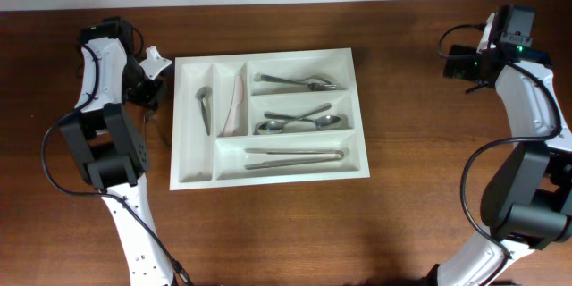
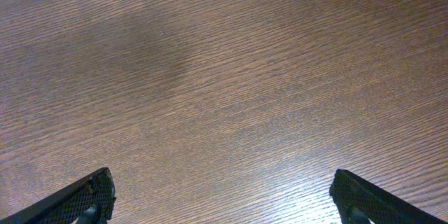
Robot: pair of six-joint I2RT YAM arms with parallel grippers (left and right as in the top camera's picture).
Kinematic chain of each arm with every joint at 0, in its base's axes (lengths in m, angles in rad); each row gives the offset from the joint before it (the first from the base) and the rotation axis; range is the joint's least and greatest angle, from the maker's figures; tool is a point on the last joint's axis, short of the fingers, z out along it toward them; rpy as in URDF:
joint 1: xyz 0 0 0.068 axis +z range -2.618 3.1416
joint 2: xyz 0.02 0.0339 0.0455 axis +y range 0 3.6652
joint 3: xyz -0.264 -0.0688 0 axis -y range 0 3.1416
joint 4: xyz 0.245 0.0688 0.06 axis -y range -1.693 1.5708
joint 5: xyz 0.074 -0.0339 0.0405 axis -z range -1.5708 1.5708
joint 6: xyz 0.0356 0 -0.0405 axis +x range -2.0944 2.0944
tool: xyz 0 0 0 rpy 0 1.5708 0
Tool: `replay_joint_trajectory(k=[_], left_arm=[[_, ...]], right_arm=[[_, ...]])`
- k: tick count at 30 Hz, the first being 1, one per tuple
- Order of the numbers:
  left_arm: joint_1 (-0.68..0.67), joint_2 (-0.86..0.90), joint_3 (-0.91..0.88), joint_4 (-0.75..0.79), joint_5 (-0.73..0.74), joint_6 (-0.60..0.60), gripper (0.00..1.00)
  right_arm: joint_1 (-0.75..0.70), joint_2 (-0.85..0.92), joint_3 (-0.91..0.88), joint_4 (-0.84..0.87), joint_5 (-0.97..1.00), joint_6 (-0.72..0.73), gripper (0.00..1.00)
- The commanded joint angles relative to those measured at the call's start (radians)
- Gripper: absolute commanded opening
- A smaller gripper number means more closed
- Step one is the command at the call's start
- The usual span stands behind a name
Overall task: Pack container
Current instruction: 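Carry the spoon right and release it in the tray's left compartment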
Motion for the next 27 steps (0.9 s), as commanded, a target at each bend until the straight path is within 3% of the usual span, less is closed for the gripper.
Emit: replay_joint_trajectory(k=[1,14,18,27], left_arm=[[0.008,0.018,0.013,-0.012,-0.003,-0.045,0.02],[0.006,0.018,0.278,-0.101,0.027,-0.143,0.02],[0.002,0.018,0.352,-0.132,0.127,-0.174,0.02],[-0.085,0.018,0.391,-0.136,0.2,-0.32,0.02]], right_arm=[[0.0,0.003,0.016,-0.001,0.015,0.0,0.99],[0.0,0.003,0.016,-0.001,0.015,0.0,0.99],[0.001,0.003,0.016,-0.001,0.015,0.0,0.99],[0.001,0.003,0.016,-0.001,0.015,0.0,0.99]])
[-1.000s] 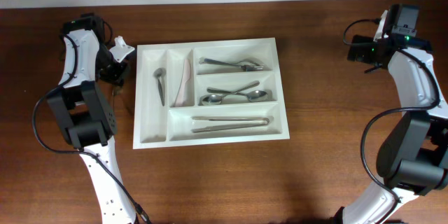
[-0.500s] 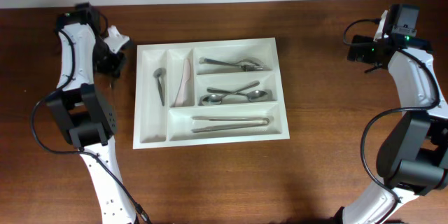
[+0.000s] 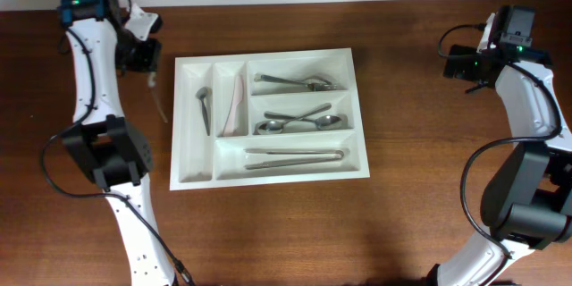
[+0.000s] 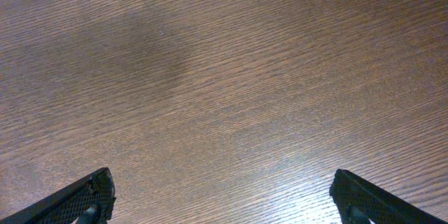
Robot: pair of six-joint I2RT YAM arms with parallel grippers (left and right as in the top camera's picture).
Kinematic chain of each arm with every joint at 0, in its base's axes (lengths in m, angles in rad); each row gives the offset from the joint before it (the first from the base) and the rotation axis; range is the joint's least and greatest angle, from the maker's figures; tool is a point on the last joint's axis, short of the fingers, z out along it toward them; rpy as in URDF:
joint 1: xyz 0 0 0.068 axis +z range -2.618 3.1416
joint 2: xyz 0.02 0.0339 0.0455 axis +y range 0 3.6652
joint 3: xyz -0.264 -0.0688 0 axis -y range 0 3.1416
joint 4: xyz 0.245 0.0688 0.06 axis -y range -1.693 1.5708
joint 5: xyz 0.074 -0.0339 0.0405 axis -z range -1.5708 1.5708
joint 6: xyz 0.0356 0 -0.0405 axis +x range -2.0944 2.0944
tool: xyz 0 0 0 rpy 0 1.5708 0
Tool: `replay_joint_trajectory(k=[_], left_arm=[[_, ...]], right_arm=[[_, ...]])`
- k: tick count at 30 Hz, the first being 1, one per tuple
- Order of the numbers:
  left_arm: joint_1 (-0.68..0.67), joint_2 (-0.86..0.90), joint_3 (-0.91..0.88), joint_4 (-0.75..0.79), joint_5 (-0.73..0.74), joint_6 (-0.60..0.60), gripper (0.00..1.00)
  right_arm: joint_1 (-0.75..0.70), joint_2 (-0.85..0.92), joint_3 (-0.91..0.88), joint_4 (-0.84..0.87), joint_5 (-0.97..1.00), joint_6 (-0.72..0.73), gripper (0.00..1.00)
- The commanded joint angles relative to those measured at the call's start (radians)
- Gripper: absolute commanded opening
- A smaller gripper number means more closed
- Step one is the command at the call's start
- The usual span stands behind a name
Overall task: Pack container
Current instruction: 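Carry the spoon right and release it in the tray's left compartment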
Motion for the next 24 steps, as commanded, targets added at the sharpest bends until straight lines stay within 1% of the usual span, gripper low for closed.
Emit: replay_joint_trajectory(k=[1,6,10,20,22,24], left_arm=[[-0.066,0.013,0.018,-0.004,0.045,-0.06,0.02],[-0.122,0.014,0.018,-0.003,-0.015,-0.06,0.02],[-0.147,0.016,0.018,-0.003,-0.031,-0.06,0.02],[-0.152,0.016,0.018,-0.008,-0.064,-0.06,0.02],[-0.152,0.016,0.018,-0.008,-0.064,-0.06,0.15],[-0.153,0.016,0.018,-0.007,-0.064,-0.06,0.22]], right_arm=[[0.0,0.003,0.016,-0.001,0.015,0.0,0.99],[0.0,0.003,0.016,-0.001,0.015,0.0,0.99],[0.0,0.003,0.016,-0.001,0.015,0.0,0.99],[0.001,0.003,0.016,-0.001,0.016,0.0,0.99],[0.0,0.003,0.016,-0.001,0.015,0.0,0.99],[0.0,0.003,0.016,-0.001,0.015,0.0,0.99]])
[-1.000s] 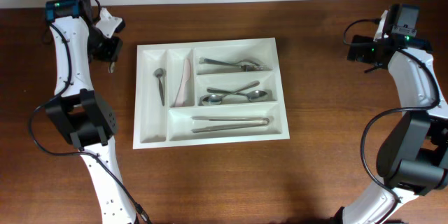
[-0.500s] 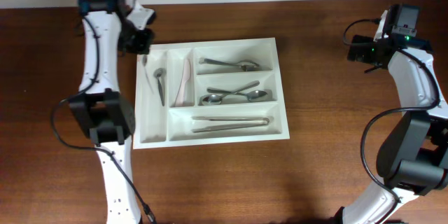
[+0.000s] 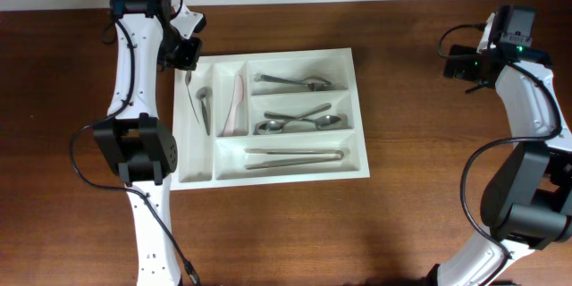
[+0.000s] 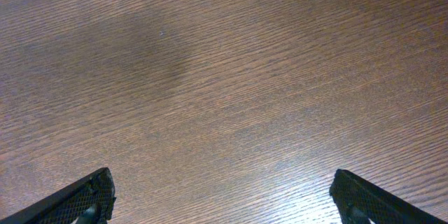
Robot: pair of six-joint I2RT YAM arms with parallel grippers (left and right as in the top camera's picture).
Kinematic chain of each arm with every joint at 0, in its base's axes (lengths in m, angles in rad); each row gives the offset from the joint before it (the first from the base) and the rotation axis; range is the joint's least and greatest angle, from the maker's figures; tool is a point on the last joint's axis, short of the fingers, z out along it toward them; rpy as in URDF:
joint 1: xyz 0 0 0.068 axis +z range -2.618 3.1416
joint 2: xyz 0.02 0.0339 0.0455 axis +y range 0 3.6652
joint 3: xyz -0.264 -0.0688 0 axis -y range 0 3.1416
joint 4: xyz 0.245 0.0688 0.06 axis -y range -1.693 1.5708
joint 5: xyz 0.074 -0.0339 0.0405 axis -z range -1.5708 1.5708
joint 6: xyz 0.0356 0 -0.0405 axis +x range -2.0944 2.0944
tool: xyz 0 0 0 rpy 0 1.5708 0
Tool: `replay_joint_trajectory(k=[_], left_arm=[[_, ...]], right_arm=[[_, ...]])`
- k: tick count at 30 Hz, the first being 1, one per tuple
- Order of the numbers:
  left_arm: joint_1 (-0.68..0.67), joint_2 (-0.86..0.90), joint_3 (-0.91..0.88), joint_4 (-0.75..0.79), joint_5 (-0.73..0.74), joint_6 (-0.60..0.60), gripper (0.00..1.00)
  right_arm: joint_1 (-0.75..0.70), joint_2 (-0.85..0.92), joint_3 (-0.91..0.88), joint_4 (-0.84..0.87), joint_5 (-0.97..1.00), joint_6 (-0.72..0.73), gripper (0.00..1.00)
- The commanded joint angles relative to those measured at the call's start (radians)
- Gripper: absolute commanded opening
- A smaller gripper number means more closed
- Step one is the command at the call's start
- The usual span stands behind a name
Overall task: Pack container
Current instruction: 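Carry the spoon right and release it in the tray's left compartment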
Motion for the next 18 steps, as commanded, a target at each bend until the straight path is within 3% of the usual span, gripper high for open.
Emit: replay_joint_trajectory(k=[1,8,13,18], left_arm=[[0.005,0.016,0.018,-0.003,-0.008,-0.008,0.26],[0.005,0.016,0.018,0.003,-0.008,-0.008,0.37],[0.005,0.015,0.024,0.016,-0.008,-0.008,0.53],[0.021,0.008,0.11,0.005,-0.007,-0.083,0.57]], right_arm=[[0.0,0.003,0.016,-0.001,0.016,0.0,0.99],[0.0,0.003,0.016,-0.001,0.016,0.0,0.99],[0.0,0.003,0.016,-0.001,0.016,0.0,0.99],[0.001,0.003,0.016,-0.001,0.016,0.0,0.99]])
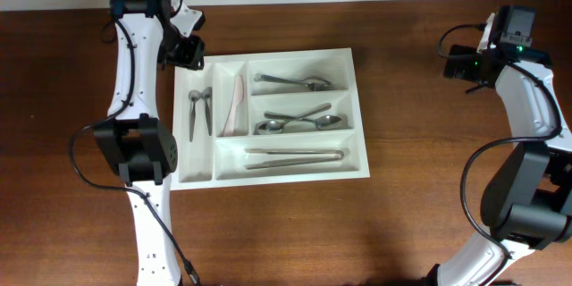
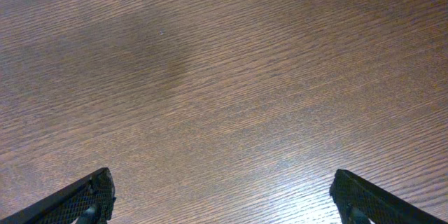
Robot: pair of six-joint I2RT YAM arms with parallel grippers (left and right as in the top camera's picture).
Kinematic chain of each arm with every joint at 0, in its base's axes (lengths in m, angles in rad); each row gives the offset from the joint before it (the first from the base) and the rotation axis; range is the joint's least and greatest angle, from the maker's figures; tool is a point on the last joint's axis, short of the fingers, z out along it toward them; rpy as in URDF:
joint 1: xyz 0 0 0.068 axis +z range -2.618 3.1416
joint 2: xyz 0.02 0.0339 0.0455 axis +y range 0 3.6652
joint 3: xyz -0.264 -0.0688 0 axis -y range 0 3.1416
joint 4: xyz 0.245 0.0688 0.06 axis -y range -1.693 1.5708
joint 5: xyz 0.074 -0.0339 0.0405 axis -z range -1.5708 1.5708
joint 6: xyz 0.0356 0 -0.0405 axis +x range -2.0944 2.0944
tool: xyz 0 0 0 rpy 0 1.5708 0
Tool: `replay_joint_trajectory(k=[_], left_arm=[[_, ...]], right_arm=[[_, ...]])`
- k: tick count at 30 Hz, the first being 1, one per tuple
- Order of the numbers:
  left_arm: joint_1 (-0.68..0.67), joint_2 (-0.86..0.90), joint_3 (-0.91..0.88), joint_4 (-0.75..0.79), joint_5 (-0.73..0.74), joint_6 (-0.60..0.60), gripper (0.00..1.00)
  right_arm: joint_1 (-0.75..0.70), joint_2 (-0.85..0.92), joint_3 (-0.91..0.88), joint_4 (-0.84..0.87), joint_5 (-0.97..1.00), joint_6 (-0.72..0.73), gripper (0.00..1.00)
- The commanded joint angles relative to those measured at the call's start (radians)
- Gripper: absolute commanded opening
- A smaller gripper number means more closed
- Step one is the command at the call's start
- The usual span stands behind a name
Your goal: Pack container
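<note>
The white cutlery tray [image 1: 268,177] lies mid-table. Its far-left slot holds two small spoons [image 1: 198,109] side by side. My left gripper [image 1: 185,47] hovers at the tray's back left corner, open and empty. The other slots hold a pale pinkish utensil [image 1: 235,103], a few pieces of cutlery [image 1: 295,80], spoons [image 1: 299,122] and long tongs [image 1: 295,156]. My right gripper [image 1: 460,61] sits far right, away from the tray; in the right wrist view it [image 2: 222,185] stands wide open over bare wood.
The brown wooden table [image 1: 420,197] surrounds the tray. A white wall edge runs along the back. Both arms' bases and cables stand near the front left and front right.
The small spoon that hung from my left gripper over the tray's far-left slot now lies in that slot beside the first one. The left gripper has let go. The right arm is unchanged.
My left gripper was low on the table left of the tray. Then it was raised near the back left with a thin spoon hanging from it. Then it held the spoon over the far-left slot, where the spoon now rests. The right gripper stayed open and still throughout.
</note>
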Motion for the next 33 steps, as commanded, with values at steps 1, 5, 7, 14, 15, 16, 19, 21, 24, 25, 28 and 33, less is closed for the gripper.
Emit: replay_joint_trajectory(k=[1,5,7,14,15,16,19,21,24,25,28,33], left_arm=[[0.028,0.003,0.105,-0.008,0.0,-0.072,0.57],[0.077,-0.021,0.248,-0.02,0.001,-0.142,0.6],[0.103,-0.033,0.316,-0.028,0.003,-0.16,0.69],[0.158,-0.052,0.433,-0.114,0.003,-0.159,0.99],[0.159,-0.052,0.433,-0.124,0.003,-0.159,0.99],[0.16,-0.052,0.433,-0.137,0.003,-0.159,0.99],[0.159,-0.051,0.427,-0.19,0.005,-0.159,0.99],[0.158,-0.051,0.426,-0.192,0.015,-0.159,0.99],[0.158,-0.051,0.426,-0.192,0.014,-0.159,0.99],[0.158,-0.051,0.426,-0.192,0.014,-0.159,0.99],[0.158,-0.051,0.426,-0.192,0.014,-0.159,0.99],[0.158,-0.051,0.426,-0.192,0.014,-0.159,0.99]], right_arm=[[0.0,0.003,0.016,-0.001,0.015,0.001,0.99],[0.001,0.003,0.016,-0.001,0.015,0.0,0.99],[0.0,0.003,0.016,-0.001,0.015,0.001,0.99],[0.0,0.003,0.016,-0.001,0.015,0.0,0.99],[0.0,0.003,0.016,-0.001,0.015,0.0,0.99],[0.0,0.003,0.016,-0.001,0.015,0.001,0.99],[0.0,0.003,0.016,-0.001,0.015,0.001,0.99],[0.001,0.003,0.016,-0.001,0.015,0.0,0.99],[0.0,0.003,0.016,-0.001,0.015,0.0,0.99],[0.001,0.003,0.016,-0.001,0.015,0.001,0.99],[0.001,0.003,0.016,-0.001,0.015,0.001,0.99],[0.0,0.003,0.016,-0.001,0.015,0.0,0.99]])
